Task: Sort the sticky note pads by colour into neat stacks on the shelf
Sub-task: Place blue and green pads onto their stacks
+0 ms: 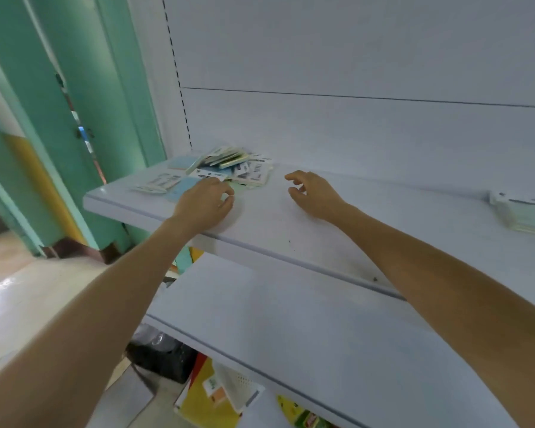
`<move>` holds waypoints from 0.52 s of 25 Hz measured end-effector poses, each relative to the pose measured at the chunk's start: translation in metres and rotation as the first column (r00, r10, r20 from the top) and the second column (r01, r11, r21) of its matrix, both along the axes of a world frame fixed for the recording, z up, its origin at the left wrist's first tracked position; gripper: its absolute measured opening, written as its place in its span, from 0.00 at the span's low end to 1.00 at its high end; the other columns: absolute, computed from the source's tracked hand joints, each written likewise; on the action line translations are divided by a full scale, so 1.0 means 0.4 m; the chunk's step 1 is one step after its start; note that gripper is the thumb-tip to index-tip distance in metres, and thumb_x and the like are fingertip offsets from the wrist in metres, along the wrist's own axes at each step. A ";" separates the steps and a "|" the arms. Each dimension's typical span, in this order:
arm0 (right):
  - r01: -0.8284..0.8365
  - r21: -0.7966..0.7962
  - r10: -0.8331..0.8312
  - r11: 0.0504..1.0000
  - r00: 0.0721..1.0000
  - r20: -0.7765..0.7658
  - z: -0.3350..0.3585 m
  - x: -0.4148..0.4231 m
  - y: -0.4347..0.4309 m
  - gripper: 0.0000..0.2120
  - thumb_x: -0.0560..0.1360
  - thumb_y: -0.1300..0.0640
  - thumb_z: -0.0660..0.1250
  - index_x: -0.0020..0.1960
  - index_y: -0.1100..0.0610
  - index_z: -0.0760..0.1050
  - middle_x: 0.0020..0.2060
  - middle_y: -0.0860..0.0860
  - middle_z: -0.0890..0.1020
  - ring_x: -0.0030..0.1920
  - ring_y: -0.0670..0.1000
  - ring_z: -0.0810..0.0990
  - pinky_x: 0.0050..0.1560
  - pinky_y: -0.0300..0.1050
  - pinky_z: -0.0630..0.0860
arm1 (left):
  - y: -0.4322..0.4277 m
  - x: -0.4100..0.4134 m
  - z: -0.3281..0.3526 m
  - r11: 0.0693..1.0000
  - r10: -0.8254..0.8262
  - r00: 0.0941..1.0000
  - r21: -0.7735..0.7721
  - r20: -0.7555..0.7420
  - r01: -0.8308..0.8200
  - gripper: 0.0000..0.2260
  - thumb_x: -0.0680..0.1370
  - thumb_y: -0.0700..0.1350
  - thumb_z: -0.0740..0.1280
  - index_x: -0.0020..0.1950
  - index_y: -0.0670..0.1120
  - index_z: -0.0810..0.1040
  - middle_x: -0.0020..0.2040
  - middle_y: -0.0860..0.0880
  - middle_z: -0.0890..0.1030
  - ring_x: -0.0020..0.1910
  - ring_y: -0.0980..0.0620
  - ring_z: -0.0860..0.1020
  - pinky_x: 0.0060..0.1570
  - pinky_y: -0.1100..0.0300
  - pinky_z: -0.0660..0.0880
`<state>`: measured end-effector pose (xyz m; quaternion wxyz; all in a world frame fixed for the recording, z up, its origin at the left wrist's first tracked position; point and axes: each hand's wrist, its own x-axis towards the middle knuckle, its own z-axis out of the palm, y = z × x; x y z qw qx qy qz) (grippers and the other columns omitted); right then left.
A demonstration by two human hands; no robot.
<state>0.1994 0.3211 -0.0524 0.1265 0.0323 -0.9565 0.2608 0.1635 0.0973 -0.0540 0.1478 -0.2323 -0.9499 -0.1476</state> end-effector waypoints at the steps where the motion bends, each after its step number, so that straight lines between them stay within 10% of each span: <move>1: 0.008 -0.025 -0.008 1.000 1.000 0.013 -0.001 -0.033 -0.022 0.18 0.78 0.56 0.58 0.67 0.57 0.67 0.63 0.59 0.73 0.61 0.57 0.74 0.63 0.46 0.67 | -0.033 -0.028 -0.002 0.998 0.066 0.998 0.018 0.005 -0.066 0.14 0.77 0.45 0.60 0.60 0.43 0.76 0.61 0.41 0.76 0.62 0.41 0.72 0.61 0.48 0.69; 13: 0.126 -0.305 -0.092 0.944 0.988 0.122 -0.013 -0.351 -0.078 0.27 0.74 0.54 0.66 0.70 0.56 0.62 0.61 0.57 0.74 0.60 0.57 0.74 0.52 0.40 0.66 | -0.118 -0.233 0.060 0.987 0.152 0.927 -0.108 0.343 -0.121 0.31 0.71 0.57 0.68 0.71 0.53 0.62 0.72 0.47 0.68 0.68 0.46 0.68 0.66 0.54 0.64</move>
